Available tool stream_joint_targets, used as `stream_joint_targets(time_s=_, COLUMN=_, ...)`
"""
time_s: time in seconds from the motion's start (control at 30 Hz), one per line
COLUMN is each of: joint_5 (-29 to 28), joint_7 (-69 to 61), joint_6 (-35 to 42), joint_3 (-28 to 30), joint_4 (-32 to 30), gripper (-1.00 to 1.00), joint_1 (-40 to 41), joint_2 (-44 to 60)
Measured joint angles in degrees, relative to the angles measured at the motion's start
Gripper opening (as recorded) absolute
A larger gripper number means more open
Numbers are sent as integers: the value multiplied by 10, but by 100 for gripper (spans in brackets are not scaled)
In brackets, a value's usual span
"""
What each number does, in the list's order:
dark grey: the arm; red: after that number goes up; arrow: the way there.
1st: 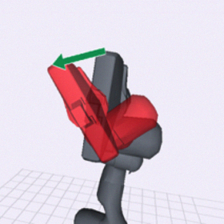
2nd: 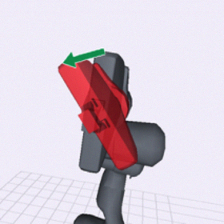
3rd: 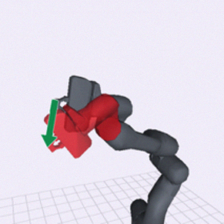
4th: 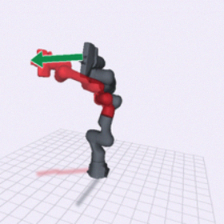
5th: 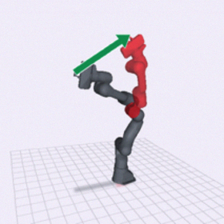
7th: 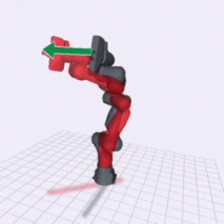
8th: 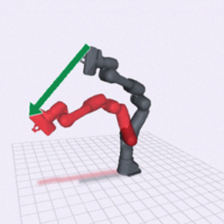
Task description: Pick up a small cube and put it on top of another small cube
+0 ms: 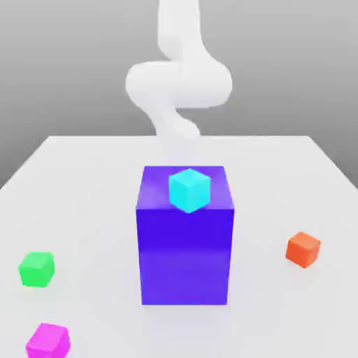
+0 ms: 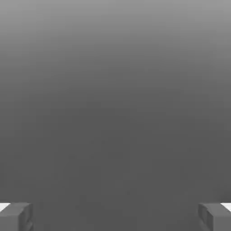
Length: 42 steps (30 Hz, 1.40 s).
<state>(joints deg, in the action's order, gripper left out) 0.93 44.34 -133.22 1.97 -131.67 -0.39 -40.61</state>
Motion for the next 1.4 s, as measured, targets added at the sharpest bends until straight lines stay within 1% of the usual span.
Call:
stream_joint_targets(time_s=0.27, joint_5=38, joint_7=-55, joint_6=-47, joint_3=63, joint_4=3, gripper=0, joint_1=-8, joint_2=169)
stream_joint_targets(time_s=0.57, joint_5=92, joint_7=-125, joint_6=-97, joint_3=113, joint_4=8, gripper=0, joint_1=5, joint_2=357)
stream_joint_targets(time_s=0.77, joint_5=116, joint_7=-162, joint_6=-132, joint_3=123, joint_4=10, gripper=0, joint_1=36, joint_2=480)
stream_joint_targets(time_s=1.0, joint_5=120, joint_7=-188, joint_6=-179, joint_3=139, joint_4=13, gripper=0, joint_1=64, joint_2=619)
stream_joint_targets(time_s=1.13, joint_5=150, joint_7=-213, joint_6=-237, joint_3=106, joint_4=30, gripper=0, joint_1=94, joint_2=702)
stream_joint_targets(time_s=1.17, joint_5=155, joint_7=-216, joint_6=-246, joint_3=101, joint_4=33, gripper=-100, joint_1=99, joint_2=714)
stream_joint_targets(time_s=1.4, joint_5=154, joint_7=-216, joint_6=-244, joint_3=102, joint_4=32, gripper=-100, joint_1=98, joint_2=712)
